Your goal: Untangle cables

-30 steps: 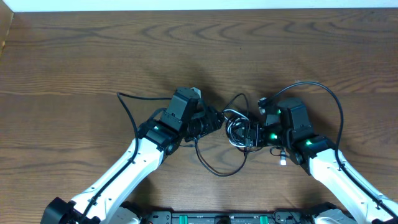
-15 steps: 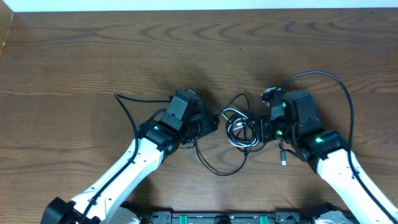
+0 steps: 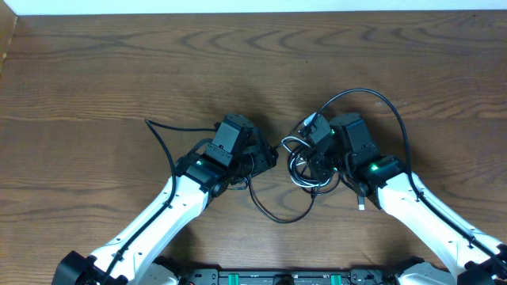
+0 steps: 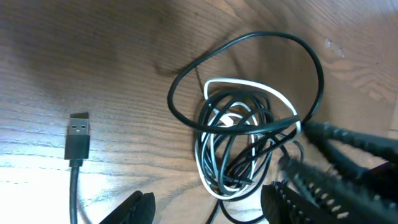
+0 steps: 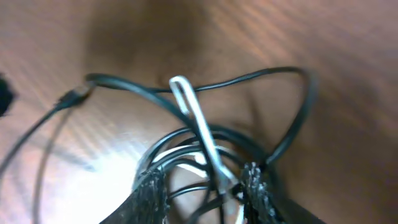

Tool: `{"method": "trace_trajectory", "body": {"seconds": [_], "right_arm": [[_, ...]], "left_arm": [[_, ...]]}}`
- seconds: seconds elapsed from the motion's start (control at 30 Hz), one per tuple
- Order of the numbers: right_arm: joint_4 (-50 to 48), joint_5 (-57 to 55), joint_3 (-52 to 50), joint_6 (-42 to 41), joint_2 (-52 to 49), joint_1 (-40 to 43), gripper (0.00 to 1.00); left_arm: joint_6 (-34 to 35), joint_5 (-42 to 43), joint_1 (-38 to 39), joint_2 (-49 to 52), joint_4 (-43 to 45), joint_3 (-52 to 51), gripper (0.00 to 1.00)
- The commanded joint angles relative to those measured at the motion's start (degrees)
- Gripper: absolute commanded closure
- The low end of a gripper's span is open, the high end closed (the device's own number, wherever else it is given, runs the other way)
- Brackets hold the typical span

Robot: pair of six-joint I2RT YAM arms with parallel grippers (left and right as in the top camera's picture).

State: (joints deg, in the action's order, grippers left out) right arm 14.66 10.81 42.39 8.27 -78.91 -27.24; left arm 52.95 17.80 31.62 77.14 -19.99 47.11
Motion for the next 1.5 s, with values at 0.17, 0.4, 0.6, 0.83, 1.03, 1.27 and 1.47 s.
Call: {"method": "trace_trajectory", "body": {"seconds": [0.17,0.4,0.6,0.83,1.03,1.27,1.47], "right_arm": [[-3.54,-4.11,-0.15,4.26,-0.2,-0.17,0.65],[-3.34,-1.31,-0.15,9.92,-2.34,-0.11,0.7],[-4.76,-1.42,-0.15,11.98,-6.27,-0.07,0.78],[-5.66,-1.49,0.22,11.08,-8.13,-0.07,0.99],[0.92,-1.42,4.46,-0.22,5.01,-0.07,0.99],[6.82,-0.2,4.74,-8.85,17.88,-0.07,0.99],[10.84,4.0,4.74,-12.83,22.08,-0.07,0.99]], "left_arm": [[0.33,-2.47,0.13,0.35,-0.52,-0.42,0.41],[0.31,-2.47,0.13,0.35,-0.55,-0.42,0.41],[0.33,-2.47,0.13,0.35,-0.55,-0.42,0.4],[0.33,-2.45,0.13,0.35,-0.57,-0.42,0.4],[0.35,-1.53,0.13,0.35,-0.52,-0.42,0.4],[2.1,1.09,0.7,0.35,1.14,-0.42,0.4],[5.29,1.07,3.63,0.35,5.44,-0.42,0.36]]}}
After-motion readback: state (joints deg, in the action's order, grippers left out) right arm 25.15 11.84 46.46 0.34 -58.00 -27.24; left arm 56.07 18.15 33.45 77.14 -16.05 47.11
